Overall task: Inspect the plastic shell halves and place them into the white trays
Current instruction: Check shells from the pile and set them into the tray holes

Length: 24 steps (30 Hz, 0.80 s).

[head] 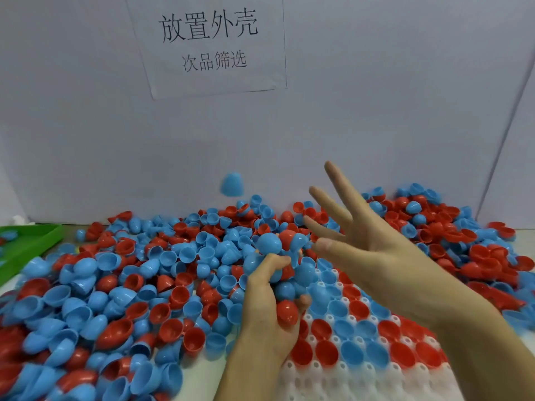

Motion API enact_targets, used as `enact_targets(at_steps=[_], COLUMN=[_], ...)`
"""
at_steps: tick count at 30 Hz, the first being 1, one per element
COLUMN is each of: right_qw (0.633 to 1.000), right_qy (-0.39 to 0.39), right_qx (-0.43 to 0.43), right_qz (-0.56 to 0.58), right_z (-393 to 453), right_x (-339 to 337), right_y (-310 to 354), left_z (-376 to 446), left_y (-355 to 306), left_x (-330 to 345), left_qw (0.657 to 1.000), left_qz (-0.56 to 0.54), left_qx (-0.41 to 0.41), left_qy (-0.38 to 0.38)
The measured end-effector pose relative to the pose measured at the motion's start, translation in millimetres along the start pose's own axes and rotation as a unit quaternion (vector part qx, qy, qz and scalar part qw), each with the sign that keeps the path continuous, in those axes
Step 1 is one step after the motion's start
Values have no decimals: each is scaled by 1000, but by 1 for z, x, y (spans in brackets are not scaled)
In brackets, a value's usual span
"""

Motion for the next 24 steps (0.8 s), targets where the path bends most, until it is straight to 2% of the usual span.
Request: enact_targets(at_steps=[2, 4, 6, 8, 13, 16, 19, 24], right_qw=[992, 977, 963, 960, 976, 962, 953, 961], right_qy=[-51, -132, -178, -171, -125, -160, -205, -204], right_qx=[-42, -39, -24, -7, 25, -4, -33, -13], right_qz=[-109, -162, -201, -223, -176, -223, -222, -187], right_z=[0, -5, -11, -16, -19, -17, -16, -17], right_x=[-1, -13, -24, -28, -16, -10, -13, -19], right_y=[-11, -20, -30, -41, -54, -57, -57, -56], left_z=[1, 2, 3, 4, 2, 2, 2, 1], left_y=[0, 0, 1, 2, 4, 5, 7, 5], left_x=[-1, -1, -1, 0, 2, 2, 2, 2], left_qw=[1000, 1000, 1000, 1000, 1000, 999, 1000, 1000], left_qz=[0, -4, -4, 0, 19, 23, 17, 8], left_qx=[-2, -6, -7, -7, -7, -4, -8, -7], left_qy=[-1, -6, -11, -11, 22, 30, 23, 15])
Point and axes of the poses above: each hand's wrist, its own z-axis towards the middle knuckle, its own x-axis out of the palm, y = z × x, the point moved 3 cm from there along z, towards the middle knuckle, and after that the axes turned 12 degrees about -y, right-handed, at the moved point
